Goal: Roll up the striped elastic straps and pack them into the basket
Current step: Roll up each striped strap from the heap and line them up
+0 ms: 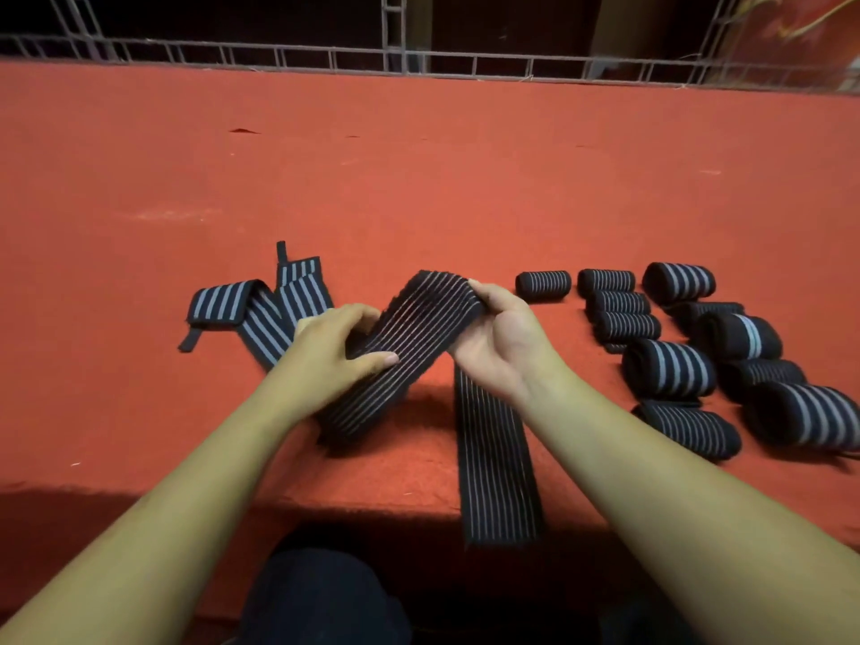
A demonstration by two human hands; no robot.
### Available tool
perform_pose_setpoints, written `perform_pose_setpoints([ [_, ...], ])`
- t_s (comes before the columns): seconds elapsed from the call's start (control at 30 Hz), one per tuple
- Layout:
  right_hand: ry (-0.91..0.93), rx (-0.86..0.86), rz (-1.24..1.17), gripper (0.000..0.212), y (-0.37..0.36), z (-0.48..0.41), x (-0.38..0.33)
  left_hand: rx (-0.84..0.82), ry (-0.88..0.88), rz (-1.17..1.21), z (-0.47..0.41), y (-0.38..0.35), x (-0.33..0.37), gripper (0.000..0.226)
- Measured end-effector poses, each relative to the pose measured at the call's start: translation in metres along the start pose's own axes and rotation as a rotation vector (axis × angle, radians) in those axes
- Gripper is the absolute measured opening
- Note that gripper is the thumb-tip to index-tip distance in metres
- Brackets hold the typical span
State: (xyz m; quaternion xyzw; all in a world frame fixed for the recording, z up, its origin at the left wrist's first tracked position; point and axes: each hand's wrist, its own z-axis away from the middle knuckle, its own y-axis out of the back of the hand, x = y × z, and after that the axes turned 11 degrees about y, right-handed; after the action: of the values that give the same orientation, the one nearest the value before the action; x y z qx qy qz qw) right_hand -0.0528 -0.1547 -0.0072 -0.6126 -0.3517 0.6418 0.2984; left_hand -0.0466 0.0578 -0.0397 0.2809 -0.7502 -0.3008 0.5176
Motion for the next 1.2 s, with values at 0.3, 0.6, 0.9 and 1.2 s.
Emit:
perform_pose_setpoints([
  [0.3,0.128,0.204,0.439,0.030,-0.001,0.013,-0.037,-0.102,0.001,-0.273,0.014,-0.007,-0.031,0.067],
  [0.6,0.079,-0.609,1.885,0.048,0.024,0.032,-0.031,-0.029,-0.114,-0.012,0.009,-0.007,-0.013,0.042],
  [0.9,0.373,-0.271,1.414,0.020,0.004,0.031,-0.050,0.155,-0.130,-0.421,0.003,0.006,0.000,0.028],
  [1.2,0.333,-0.015,1.090,0.009,0.014,0.036,-0.055,-0.046,0.126,-0.092,0.004,0.008,-0.011,0.026],
])
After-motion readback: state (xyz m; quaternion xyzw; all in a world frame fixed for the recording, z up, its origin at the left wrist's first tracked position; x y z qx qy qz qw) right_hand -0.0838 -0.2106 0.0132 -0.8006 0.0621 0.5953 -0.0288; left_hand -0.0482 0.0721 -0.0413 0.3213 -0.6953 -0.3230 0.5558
